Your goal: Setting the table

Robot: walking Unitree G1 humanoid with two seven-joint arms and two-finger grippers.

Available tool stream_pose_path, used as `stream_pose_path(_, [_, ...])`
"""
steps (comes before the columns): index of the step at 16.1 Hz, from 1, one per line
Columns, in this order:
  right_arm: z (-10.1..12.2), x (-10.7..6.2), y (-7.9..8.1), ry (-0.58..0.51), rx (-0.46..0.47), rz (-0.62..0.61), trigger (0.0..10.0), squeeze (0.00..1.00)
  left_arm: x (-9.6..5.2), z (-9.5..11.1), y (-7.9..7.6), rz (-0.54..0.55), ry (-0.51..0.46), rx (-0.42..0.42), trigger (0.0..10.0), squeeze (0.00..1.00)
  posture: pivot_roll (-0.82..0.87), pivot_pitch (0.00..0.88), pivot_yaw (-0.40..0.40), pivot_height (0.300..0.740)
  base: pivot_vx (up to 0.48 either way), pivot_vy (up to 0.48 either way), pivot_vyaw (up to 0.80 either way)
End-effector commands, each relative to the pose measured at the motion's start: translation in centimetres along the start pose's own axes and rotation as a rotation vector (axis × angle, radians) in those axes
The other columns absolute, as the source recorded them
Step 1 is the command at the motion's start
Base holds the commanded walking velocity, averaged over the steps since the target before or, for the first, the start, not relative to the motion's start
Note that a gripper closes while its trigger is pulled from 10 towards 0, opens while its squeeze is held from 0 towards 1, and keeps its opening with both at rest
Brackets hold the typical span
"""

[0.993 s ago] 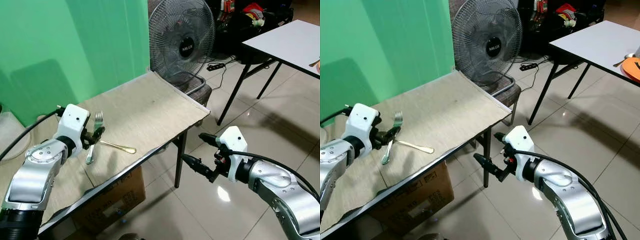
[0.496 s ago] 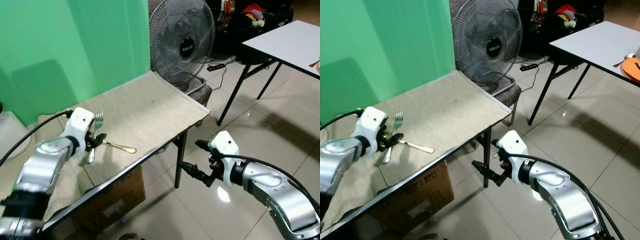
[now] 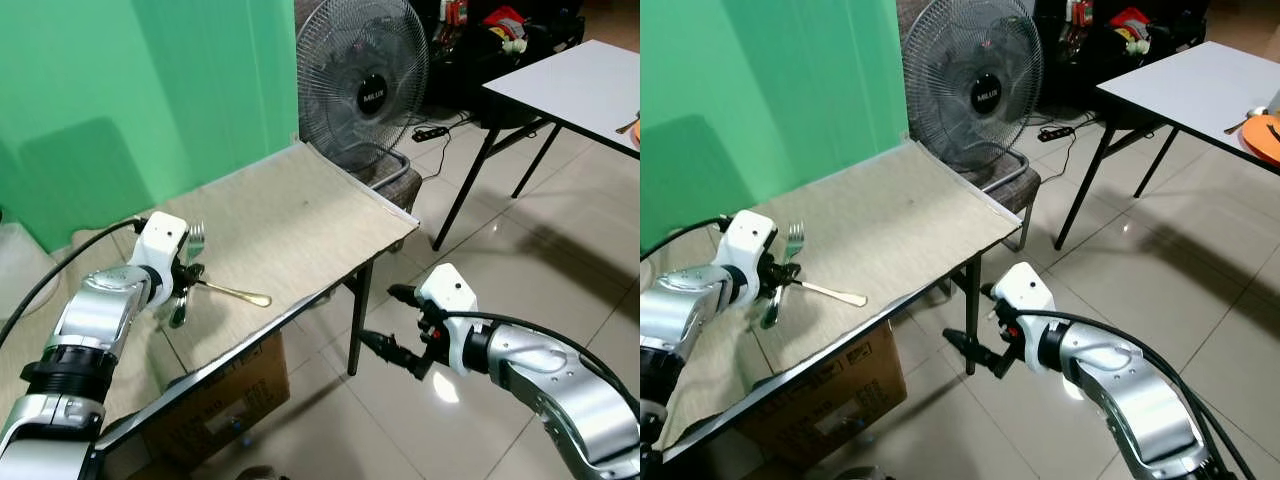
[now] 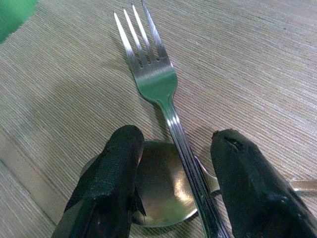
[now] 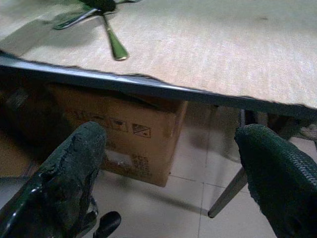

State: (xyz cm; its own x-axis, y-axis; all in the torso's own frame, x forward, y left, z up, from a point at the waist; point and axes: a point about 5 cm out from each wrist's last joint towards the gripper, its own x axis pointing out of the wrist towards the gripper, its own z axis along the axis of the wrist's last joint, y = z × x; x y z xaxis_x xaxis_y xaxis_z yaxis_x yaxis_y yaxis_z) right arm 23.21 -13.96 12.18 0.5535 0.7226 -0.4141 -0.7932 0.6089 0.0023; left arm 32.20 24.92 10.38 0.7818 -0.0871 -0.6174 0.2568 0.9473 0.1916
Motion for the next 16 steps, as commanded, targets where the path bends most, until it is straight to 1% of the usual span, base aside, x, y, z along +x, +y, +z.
stream_pose_path(1, [0.3,-0.1,0.4,0.001,-0.007,0.041,10.0,0.00,0.3,-0.1,-0.1,-0.013,0.017,-0.017,0.0,0.00,0.05,0.000,0.017,0.740,0.000,0.000,0.00])
stream_pose_path(5, [0.5,-0.1,0.7,-0.002,-0.012,0.075,10.0,0.00,1.1,0.1,0.0,-0.011,0.010,-0.039,0.0,0.00,0.05,0.000,0.016,0.740,0.000,0.000,0.00])
stream_pose_path(8, [0.7,-0.1,0.8,0.000,-0.015,0.088,10.0,0.00,1.7,0.2,-0.1,-0.028,0.022,-0.024,0.0,0.00,0.04,0.000,0.020,0.740,0.000,0.000,0.00])
stream_pose_path(12, [0.5,-0.4,0.9,0.008,-0.015,0.097,10.0,0.00,2.0,-0.2,-0.3,-0.050,0.067,-0.020,0.0,0.00,0.03,0.000,0.029,0.740,0.000,0.000,0.00])
stream_pose_path(16, [0.7,-0.4,1.0,0.008,-0.021,0.111,10.0,0.00,2.2,0.1,-0.4,-0.058,0.045,-0.030,0.0,0.00,0.03,0.000,0.024,0.740,0.000,0.000,0.00])
